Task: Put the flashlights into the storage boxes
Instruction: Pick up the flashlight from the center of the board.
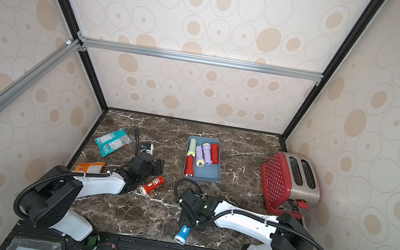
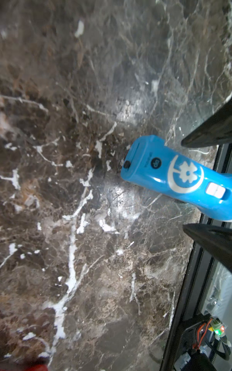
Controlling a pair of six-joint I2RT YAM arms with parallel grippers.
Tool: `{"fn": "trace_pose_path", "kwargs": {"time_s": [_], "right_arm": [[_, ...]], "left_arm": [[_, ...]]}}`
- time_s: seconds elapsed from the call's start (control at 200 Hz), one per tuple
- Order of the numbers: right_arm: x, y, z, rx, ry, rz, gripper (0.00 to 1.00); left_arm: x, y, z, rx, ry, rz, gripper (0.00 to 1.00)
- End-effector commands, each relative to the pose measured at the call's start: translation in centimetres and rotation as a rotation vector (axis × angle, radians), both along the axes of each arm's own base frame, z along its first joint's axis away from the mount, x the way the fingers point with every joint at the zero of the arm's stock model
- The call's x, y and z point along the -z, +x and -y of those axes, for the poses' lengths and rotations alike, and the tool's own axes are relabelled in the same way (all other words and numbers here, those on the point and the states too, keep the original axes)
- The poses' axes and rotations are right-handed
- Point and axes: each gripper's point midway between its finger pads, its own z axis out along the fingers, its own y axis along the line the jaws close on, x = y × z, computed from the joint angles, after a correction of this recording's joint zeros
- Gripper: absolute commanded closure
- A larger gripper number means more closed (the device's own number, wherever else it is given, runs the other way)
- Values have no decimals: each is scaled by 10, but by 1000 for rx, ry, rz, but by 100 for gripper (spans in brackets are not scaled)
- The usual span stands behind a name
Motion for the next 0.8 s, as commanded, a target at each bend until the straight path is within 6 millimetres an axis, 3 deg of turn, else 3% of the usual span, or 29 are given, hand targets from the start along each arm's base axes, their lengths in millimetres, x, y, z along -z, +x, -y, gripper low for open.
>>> {"fn": "trace_pose_path", "kwargs": {"time_s": [0.0,0.185,0.41,0.595,0.795], "right_arm": [[3,-2,5,4,-72,-4,38],[5,-3,10,2,-97,9,38],[21,-6,16,16,-114,-7,41],[30,-7,15,8,-140,-24,47],[27,-2,19,-2,-194,0,58]], "left_arm": [[-16,8,-2,-16,0,42,35],[-10,10,3,0,-4,24,36],[-10,10,3,-3,2,21,36],[-13,9,-1,-15,11,28,36],[-15,9,-1,-12,5,34,36]]}}
